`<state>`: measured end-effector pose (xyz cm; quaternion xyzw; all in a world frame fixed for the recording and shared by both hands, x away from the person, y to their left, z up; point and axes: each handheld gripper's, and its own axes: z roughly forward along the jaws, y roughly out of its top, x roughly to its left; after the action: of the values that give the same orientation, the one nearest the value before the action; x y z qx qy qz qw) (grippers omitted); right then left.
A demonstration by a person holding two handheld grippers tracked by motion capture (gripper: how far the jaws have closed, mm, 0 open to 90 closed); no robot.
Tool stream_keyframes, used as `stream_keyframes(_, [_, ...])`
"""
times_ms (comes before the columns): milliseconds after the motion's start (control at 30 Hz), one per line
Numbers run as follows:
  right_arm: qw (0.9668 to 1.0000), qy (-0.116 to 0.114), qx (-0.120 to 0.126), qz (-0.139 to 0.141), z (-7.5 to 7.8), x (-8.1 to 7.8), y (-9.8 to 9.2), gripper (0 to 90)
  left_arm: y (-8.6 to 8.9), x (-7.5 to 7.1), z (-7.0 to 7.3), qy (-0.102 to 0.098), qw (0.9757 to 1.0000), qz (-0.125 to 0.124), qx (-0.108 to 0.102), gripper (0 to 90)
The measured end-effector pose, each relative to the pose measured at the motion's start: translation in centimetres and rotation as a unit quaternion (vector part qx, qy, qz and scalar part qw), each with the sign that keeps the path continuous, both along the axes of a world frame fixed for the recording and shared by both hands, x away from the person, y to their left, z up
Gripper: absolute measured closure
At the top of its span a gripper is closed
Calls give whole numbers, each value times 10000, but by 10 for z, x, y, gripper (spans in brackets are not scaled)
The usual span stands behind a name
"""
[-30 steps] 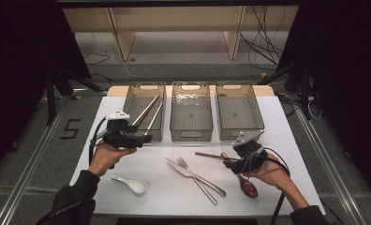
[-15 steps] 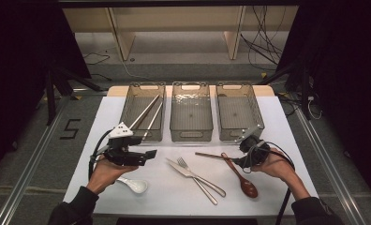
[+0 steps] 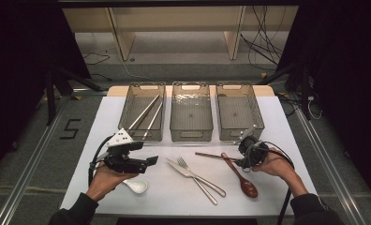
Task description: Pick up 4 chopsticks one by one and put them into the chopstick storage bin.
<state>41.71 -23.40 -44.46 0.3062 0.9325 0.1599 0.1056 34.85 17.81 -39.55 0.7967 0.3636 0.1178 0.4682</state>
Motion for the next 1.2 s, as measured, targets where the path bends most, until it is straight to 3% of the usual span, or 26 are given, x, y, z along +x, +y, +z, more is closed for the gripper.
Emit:
stream_keyframes(200, [9999, 88, -67, 69, -3, 1, 1, 555, -1, -5, -3, 35, 10000, -41, -74, 178])
stream_keyframes(800, [9992, 172, -250, 242, -9, 3, 2, 675, -5, -5, -12, 4, 9999, -130, 113, 171])
stream_keyframes(1000, [9986, 219, -304, 363, -10, 3, 4, 720, -4, -5, -12, 28, 9999, -141, 81, 171])
stream_keyframes(1200, [9979, 248, -335, 499, -10, 1, 5, 813, -5, -5, -13, 50, 9998, -158, 59, 172])
